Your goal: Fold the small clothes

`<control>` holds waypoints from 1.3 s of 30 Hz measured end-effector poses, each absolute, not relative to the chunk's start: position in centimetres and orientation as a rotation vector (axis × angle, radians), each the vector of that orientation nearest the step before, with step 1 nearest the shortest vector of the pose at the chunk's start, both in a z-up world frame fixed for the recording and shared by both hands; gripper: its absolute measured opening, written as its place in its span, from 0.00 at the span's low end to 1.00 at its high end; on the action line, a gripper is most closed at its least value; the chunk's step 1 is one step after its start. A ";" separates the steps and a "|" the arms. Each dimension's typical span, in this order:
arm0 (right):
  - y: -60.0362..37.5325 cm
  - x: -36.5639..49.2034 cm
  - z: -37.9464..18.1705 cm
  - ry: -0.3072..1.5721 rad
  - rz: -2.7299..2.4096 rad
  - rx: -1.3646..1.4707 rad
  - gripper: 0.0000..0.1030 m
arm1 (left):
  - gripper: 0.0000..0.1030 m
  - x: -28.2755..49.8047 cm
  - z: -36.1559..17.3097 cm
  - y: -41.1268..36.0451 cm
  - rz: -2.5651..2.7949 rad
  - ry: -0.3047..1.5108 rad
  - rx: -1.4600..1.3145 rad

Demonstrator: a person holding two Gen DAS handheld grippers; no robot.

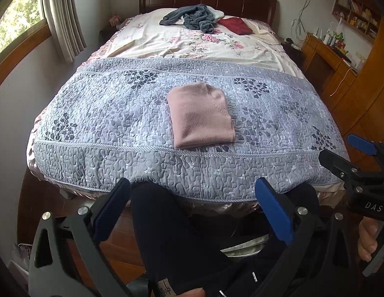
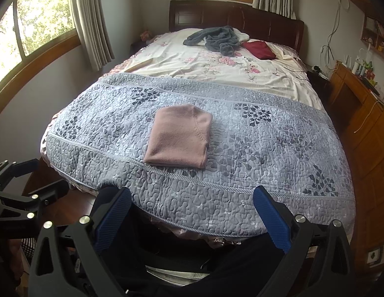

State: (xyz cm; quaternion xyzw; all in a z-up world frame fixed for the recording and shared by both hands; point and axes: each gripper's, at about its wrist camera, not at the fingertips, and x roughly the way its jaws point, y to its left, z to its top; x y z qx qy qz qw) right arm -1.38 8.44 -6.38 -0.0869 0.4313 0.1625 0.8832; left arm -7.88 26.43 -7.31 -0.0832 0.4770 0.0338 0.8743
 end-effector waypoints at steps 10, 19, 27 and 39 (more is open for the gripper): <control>8.4 -1.3 -6.4 0.900 0.340 -0.183 0.96 | 0.97 -8.0 -7.5 26.4 0.067 1.001 -0.171; 8.4 -1.3 -6.3 0.898 0.340 -0.178 0.96 | 0.97 -7.9 -7.6 26.6 0.066 1.003 -0.168; 8.4 -1.2 -6.2 0.894 0.341 -0.178 0.96 | 0.97 -7.9 -7.6 26.5 0.065 1.005 -0.165; 8.6 -1.0 -6.3 0.904 0.341 -0.173 0.96 | 0.97 -7.9 -7.4 26.6 0.067 1.005 -0.163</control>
